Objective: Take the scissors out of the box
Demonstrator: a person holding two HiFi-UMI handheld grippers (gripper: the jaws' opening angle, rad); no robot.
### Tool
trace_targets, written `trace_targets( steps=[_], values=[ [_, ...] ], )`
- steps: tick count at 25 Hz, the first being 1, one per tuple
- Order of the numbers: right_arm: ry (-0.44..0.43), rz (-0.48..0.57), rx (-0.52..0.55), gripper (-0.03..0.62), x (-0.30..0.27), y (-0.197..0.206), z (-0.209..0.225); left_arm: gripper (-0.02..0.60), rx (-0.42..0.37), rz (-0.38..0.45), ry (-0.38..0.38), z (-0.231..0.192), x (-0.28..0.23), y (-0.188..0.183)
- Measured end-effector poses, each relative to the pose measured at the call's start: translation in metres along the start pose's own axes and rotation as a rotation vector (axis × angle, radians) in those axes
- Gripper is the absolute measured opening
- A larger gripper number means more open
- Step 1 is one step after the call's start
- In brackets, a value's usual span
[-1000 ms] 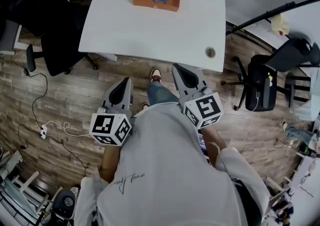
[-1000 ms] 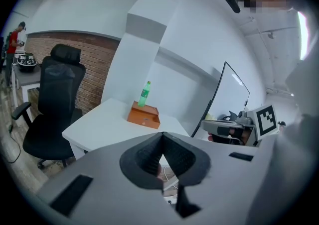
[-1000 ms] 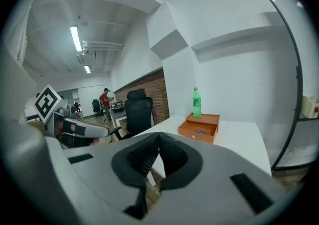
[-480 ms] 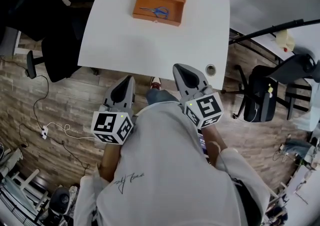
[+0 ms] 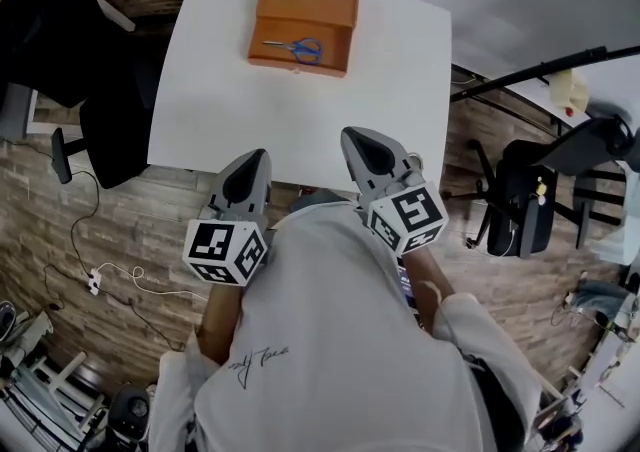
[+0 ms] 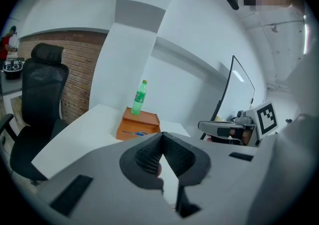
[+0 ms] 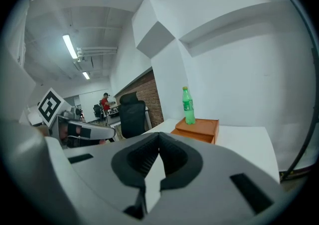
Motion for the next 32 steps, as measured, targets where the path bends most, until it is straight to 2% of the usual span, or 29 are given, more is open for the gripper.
trace_targets(
  steps=[6,11,14,23,32],
  values=[
    [-0.042,-0.003,-0.006,0.010,-0.007,-0.007,0.014,0.008,0.006,-0.003,-0.017,-0.001,-0.016,-0.002],
    [0.030,-0.007,0.027,0.010,-0.004,-0.007,0.029,0.008,0.000,-0.020,-0.030,0.002,-0.024,-0.001],
    [0.030,-0.001,0.004,0.011,-0.003,-0.007,0.035,0.008,-0.007,-0.023,-0.036,0.004,-0.026,-0.003],
    [0.074,-0.006,0.024,0.011,-0.008,-0.006,0.045,0.008,-0.016,-0.034,-0.022,-0.001,-0.037,-0.003],
    [0.091,-0.042,0.084,0.011,-0.024,-0.018,0.063,0.008,-0.007,-0.033,-0.007,-0.014,-0.048,-0.006]
  ],
)
Point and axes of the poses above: the fingertips, and each gripper's own axes: x backward along the fingers, z to its right, y out of its underside, the point moved 3 cm from there along x, backward along the fingers, and after that the axes turned 10 degrees about -x, right-handed, at the moved point
